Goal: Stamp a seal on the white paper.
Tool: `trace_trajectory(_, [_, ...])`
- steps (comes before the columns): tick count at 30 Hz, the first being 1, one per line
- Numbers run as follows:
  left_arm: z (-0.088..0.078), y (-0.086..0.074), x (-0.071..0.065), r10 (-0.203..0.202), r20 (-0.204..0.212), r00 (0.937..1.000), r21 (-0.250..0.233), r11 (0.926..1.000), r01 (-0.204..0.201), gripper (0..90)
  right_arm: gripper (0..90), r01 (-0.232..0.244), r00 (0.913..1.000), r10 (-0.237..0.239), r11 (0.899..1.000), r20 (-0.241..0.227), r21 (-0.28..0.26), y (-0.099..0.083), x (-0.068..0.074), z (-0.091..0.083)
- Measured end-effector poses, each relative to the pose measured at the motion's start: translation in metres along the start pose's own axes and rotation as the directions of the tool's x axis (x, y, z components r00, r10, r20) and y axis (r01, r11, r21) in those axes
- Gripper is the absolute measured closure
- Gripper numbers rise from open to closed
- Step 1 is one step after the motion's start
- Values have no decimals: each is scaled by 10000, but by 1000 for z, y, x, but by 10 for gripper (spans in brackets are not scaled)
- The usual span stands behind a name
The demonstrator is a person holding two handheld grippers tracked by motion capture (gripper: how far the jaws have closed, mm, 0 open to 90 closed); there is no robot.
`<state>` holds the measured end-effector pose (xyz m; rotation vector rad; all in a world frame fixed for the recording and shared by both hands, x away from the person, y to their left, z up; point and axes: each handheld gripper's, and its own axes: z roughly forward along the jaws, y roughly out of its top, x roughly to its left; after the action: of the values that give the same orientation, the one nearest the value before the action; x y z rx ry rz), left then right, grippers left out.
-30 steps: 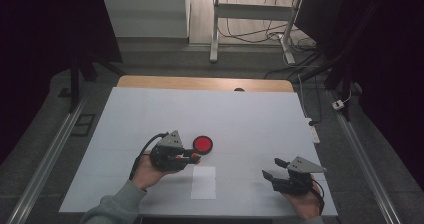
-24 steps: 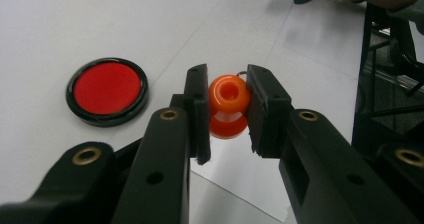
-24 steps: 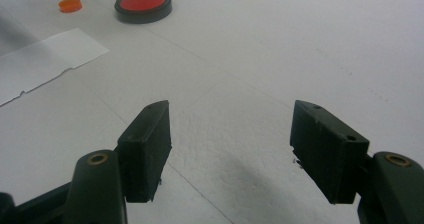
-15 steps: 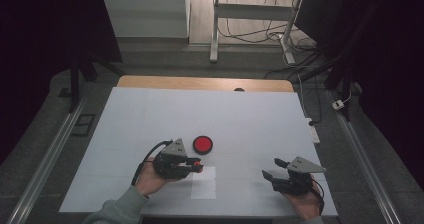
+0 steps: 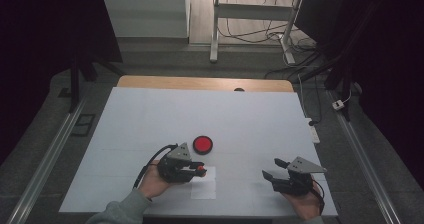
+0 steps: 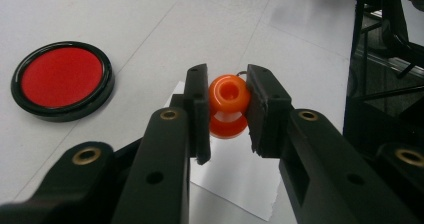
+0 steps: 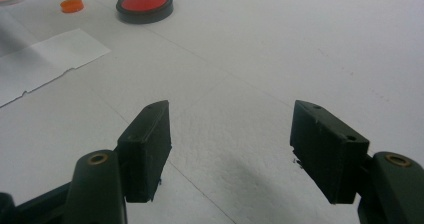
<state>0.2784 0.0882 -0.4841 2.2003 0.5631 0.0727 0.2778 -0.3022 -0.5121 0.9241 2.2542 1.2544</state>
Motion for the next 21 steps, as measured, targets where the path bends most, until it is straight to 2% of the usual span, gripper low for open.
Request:
trace_trajectory(9, [12, -1, 0, 162, -65, 9998, 479, 9987, -159, 727, 325, -2, 10000, 2, 10000, -22, 0, 0, 0, 1])
trace_trajectory(21, [29, -8, 3, 96, -202, 9998, 822, 9966, -79, 727, 325, -22, 10000, 22, 10000, -65, -17, -1, 1, 1])
